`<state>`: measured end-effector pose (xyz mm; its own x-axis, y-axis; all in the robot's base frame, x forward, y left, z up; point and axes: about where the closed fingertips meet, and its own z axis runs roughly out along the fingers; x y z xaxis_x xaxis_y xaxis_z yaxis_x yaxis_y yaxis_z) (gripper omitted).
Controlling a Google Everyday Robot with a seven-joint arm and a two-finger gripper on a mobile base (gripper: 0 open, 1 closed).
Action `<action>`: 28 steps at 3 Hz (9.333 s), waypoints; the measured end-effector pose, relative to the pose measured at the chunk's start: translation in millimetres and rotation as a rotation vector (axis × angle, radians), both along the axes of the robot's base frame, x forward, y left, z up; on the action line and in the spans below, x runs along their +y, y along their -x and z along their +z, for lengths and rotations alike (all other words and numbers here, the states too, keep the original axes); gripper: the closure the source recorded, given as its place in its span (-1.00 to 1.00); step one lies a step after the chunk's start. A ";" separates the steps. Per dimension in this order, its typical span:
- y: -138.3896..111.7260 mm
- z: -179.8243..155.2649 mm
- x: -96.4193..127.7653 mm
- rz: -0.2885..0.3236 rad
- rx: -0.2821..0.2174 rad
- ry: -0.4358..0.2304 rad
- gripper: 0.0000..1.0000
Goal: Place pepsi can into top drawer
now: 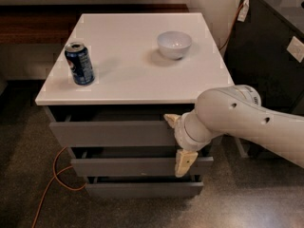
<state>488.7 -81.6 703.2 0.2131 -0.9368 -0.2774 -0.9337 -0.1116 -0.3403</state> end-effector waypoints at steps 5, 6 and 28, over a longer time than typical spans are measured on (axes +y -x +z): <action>-75.0 -56.4 14.5 -0.046 0.015 -0.022 -0.10; -75.0 -53.5 14.6 -0.046 0.015 -0.023 0.55; 109.1 -21.5 50.7 0.072 0.325 -0.249 1.00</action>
Offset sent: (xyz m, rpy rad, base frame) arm 0.0580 0.0084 -0.0480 0.0263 0.0175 -0.0081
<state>379.7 -30.8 681.7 0.1394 -0.8188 -0.5569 -0.9898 -0.1321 -0.0535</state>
